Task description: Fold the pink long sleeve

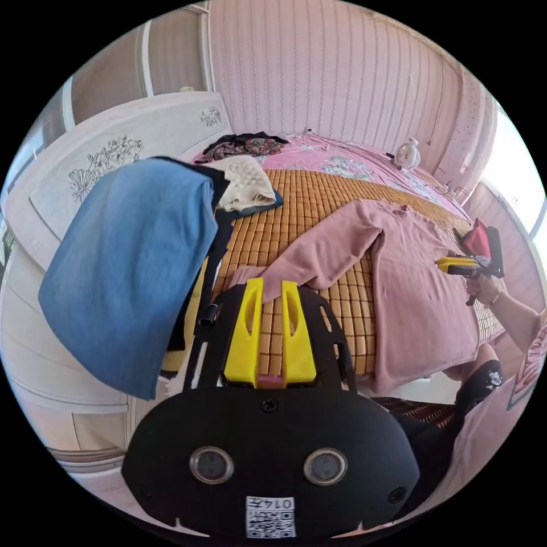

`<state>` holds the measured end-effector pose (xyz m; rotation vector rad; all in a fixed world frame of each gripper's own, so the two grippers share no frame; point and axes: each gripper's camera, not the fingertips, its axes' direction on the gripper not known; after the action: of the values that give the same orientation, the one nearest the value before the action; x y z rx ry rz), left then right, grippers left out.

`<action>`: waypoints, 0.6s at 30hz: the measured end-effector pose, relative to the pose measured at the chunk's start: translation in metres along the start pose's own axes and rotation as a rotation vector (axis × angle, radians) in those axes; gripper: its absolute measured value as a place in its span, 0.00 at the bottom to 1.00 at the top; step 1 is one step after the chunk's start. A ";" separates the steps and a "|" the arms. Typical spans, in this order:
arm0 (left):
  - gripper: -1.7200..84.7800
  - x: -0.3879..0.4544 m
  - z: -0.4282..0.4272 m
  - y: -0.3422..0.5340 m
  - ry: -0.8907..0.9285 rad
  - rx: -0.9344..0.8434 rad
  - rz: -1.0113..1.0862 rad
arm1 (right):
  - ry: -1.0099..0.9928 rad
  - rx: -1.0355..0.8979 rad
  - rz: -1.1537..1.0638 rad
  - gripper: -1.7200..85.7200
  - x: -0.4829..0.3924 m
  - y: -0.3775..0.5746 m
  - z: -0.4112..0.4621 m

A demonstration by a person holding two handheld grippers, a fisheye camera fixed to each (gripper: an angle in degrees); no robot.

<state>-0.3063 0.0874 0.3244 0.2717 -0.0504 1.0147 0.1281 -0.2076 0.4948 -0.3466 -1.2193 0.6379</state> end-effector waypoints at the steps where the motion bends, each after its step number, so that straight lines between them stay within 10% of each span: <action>1: 0.09 -0.003 0.003 0.008 0.005 -0.025 -0.018 | -0.014 -0.010 -0.013 0.10 -0.005 -0.004 0.006; 8: 0.11 -0.032 0.045 0.049 0.072 -0.020 -0.282 | -0.024 -0.077 -0.126 0.11 -0.044 -0.030 0.037; 18: 0.09 -0.017 0.124 -0.009 -0.105 -0.180 0.047 | -0.071 -0.141 -0.266 0.11 -0.103 -0.059 0.092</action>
<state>-0.2969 0.0379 0.4393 0.1599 -0.2431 1.0353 0.0367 -0.3251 0.4801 -0.2746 -1.3547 0.3381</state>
